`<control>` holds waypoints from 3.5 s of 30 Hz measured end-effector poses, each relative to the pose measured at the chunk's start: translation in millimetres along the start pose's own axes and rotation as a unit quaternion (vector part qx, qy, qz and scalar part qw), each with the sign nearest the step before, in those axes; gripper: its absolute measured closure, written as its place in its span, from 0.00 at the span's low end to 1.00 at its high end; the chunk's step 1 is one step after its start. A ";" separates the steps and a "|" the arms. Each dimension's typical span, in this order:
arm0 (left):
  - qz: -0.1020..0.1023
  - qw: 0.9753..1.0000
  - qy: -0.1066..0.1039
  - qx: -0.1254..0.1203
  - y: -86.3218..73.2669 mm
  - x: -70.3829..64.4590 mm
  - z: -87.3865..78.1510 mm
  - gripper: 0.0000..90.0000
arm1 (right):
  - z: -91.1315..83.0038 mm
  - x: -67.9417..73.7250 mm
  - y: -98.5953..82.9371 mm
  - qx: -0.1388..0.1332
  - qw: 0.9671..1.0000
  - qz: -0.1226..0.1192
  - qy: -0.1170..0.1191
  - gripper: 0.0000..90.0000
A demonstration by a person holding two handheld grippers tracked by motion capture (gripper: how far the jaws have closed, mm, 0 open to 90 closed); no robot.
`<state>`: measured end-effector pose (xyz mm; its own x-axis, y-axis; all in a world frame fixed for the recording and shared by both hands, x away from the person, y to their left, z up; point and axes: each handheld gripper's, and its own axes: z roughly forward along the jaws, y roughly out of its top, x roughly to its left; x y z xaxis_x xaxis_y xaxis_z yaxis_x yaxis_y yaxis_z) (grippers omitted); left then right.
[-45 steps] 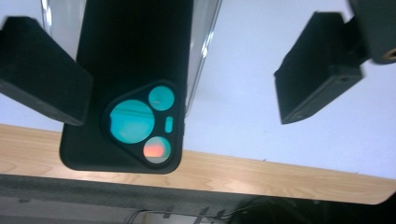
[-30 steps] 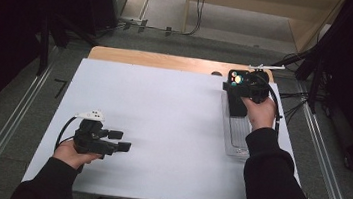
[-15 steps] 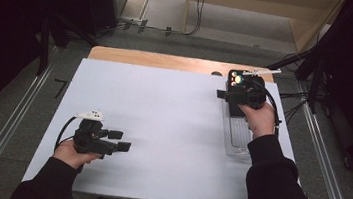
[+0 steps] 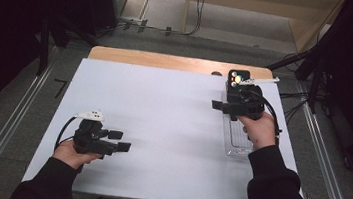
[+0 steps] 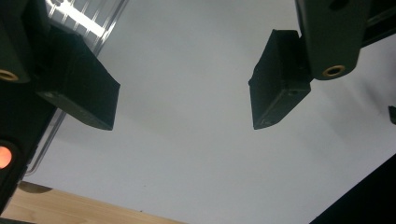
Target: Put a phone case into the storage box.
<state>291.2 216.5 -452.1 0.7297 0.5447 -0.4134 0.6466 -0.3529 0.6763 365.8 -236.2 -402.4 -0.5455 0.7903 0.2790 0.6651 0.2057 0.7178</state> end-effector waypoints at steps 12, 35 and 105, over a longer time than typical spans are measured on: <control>0.003 1.000 -0.002 -0.002 0.0 -1.1 -1.7 0.36 | -1.0 11.6 -16.8 0.014 1.000 -0.012 0.014 0.25; 0.010 1.000 -0.004 -0.001 -0.2 -3.8 -3.2 0.36 | -2.0 34.1 -46.6 0.029 0.998 -0.041 0.045 0.25; 0.024 1.000 -0.011 -0.001 -18.0 -13.6 -15.2 0.36 | -39.9 41.5 -136.6 0.062 0.991 -0.079 0.089 0.24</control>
<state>266.2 227.0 -449.4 0.7641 0.5106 -0.3943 0.6107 -0.3756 0.6971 231.9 -254.5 -463.4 -0.7214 0.6305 0.2863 0.6165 0.3966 0.6802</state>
